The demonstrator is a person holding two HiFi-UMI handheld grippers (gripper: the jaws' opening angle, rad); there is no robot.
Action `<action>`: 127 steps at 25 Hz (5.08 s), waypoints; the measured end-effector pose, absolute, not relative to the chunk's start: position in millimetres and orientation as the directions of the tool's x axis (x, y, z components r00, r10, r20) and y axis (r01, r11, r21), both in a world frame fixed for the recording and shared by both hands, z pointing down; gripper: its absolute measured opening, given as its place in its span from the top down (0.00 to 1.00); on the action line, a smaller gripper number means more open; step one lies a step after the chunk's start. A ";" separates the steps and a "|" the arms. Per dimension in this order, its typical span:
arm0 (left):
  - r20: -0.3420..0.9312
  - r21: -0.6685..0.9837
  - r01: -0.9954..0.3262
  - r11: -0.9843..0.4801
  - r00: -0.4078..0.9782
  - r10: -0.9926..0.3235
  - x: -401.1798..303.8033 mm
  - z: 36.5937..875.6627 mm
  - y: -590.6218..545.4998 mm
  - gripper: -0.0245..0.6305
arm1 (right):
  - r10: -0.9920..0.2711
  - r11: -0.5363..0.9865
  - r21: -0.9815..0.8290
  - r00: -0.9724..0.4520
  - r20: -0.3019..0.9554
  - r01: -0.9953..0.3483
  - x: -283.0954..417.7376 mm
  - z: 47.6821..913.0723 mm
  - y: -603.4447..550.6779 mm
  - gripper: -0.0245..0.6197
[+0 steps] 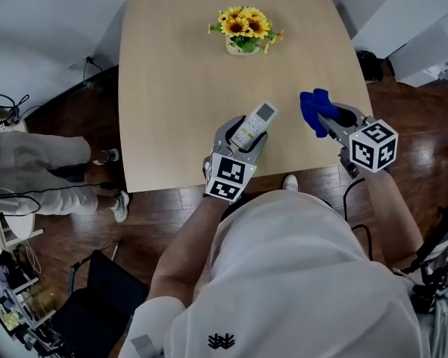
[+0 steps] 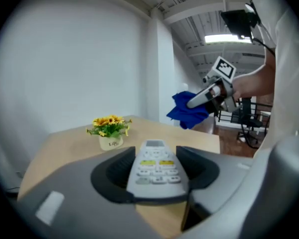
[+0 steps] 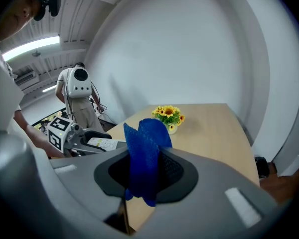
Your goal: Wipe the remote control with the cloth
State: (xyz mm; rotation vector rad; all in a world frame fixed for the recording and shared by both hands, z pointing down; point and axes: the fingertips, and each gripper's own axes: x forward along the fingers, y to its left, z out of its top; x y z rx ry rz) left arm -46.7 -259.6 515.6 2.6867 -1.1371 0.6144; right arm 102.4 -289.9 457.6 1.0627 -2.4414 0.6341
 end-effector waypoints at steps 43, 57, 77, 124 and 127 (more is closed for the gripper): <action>0.690 0.112 -0.791 -0.602 0.497 -0.525 -102.8 686.9 -274.5 0.54 | -0.570 0.491 -0.224 -0.505 0.647 -0.842 103.1 479.7 -196.1 0.83; 0.447 0.194 -0.726 -0.659 0.664 -0.600 -152.5 571.8 -207.8 0.48 | -0.586 0.454 -0.229 -0.482 0.652 -0.861 60.9 476.2 -146.9 0.83; 0.179 0.185 -0.746 -0.640 0.666 -0.724 -39.6 415.4 46.3 0.76 | -0.568 0.631 -0.226 -0.641 0.517 -0.742 144.7 456.5 43.7 0.83; 0.186 0.145 -0.547 -0.824 0.833 -0.521 -121.9 375.7 349.4 0.76 | -0.724 0.573 -0.056 -0.536 0.434 -0.818 45.5 386.2 349.3 0.83; 0.186 0.147 -0.556 -0.818 0.828 -0.529 -126.8 376.7 350.0 0.76 | -0.719 0.583 -0.027 -0.532 0.447 -0.812 40.8 388.2 348.3 0.83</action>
